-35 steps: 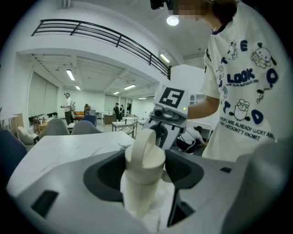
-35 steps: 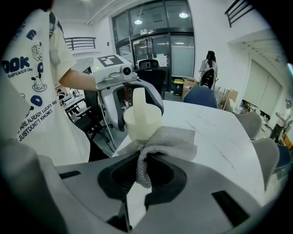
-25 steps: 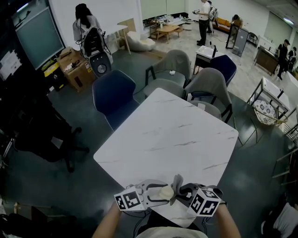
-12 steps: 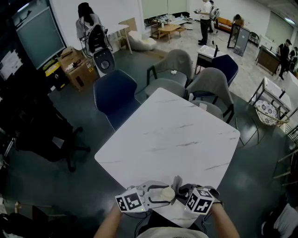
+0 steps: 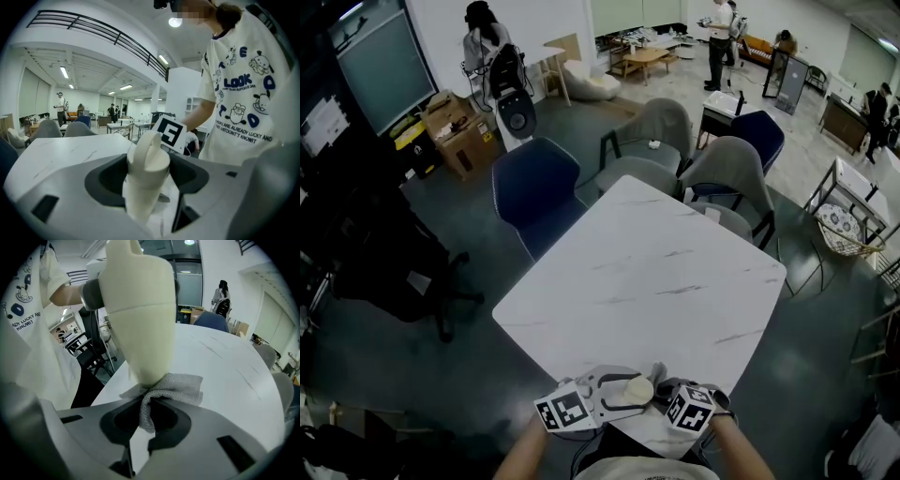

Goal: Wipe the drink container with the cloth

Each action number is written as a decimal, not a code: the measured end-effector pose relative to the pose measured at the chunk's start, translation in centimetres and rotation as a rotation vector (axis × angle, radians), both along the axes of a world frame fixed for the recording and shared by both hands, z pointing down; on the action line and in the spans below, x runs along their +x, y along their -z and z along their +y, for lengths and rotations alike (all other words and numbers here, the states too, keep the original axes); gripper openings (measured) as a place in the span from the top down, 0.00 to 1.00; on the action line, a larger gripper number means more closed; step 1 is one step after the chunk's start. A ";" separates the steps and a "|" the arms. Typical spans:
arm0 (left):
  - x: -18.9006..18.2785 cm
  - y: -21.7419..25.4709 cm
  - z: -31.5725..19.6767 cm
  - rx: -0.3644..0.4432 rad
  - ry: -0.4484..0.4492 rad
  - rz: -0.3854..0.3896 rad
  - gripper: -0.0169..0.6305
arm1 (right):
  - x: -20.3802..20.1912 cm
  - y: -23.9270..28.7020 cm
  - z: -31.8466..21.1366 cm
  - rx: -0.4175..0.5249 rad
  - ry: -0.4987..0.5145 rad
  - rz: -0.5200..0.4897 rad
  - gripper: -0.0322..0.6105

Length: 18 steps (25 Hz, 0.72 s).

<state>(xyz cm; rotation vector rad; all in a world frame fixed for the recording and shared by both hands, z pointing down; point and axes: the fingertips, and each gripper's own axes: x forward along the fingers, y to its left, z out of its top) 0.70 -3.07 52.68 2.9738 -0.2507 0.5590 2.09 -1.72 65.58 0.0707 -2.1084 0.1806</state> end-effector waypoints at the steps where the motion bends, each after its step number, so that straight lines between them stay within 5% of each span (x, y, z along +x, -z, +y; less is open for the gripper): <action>1: 0.0 0.0 -0.1 0.004 0.020 0.000 0.54 | 0.0 -0.3 0.1 -0.003 -0.006 0.000 0.88; 12: -1.0 0.9 -0.5 0.073 0.408 0.031 0.54 | -0.1 -1.5 0.8 -0.027 -0.047 -0.010 0.88; 18: -0.9 0.9 -0.8 0.044 0.624 0.023 0.54 | -0.1 -1.4 0.8 -0.024 -0.058 -0.015 0.88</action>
